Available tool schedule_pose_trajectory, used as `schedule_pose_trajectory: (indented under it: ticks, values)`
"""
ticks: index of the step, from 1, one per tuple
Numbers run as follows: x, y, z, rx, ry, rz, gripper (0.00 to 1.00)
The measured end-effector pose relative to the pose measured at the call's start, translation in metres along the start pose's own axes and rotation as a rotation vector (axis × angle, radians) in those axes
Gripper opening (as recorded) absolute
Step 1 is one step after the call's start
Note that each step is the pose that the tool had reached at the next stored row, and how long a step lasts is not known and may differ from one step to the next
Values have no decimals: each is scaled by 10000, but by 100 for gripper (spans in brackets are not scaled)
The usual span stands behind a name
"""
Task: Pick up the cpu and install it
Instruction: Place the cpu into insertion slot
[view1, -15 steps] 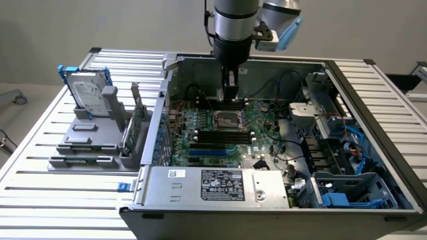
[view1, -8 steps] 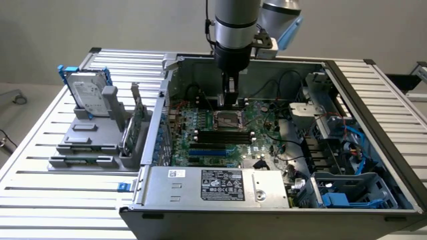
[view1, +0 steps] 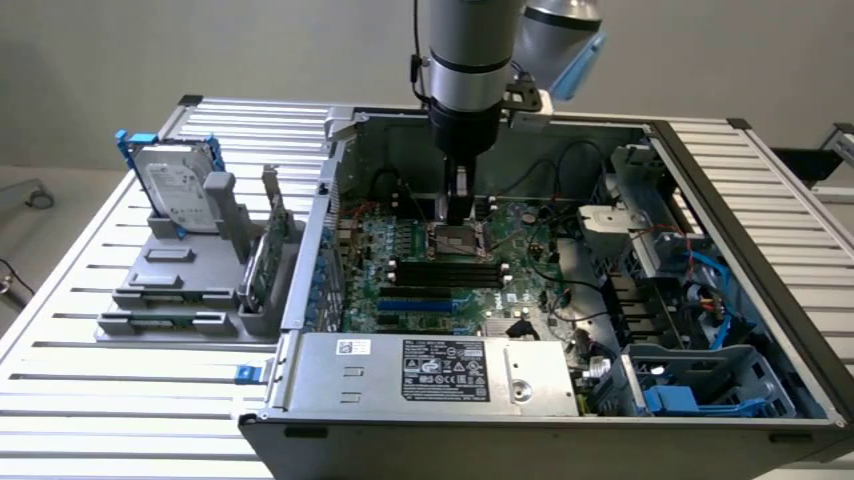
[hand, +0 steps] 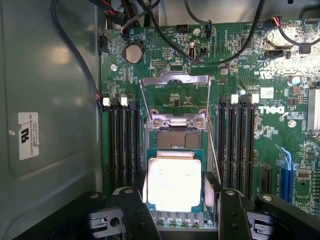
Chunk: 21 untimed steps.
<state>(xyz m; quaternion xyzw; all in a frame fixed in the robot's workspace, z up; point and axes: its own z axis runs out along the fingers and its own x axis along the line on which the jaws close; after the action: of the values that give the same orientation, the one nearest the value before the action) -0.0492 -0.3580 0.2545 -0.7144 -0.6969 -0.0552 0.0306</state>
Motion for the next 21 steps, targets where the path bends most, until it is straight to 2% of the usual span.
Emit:
schedule_pose_trajectory:
  ticks: [11, 14, 17, 21]
  values:
    - [-43, 16, 197, -11, -2, 89, 54]
    - [-49, 29, 251, -12, -20, 95, 54]
    - [-53, 37, 288, -15, -94, 94, 54]
    - [-56, 46, 313, -19, -307, 85, 54]
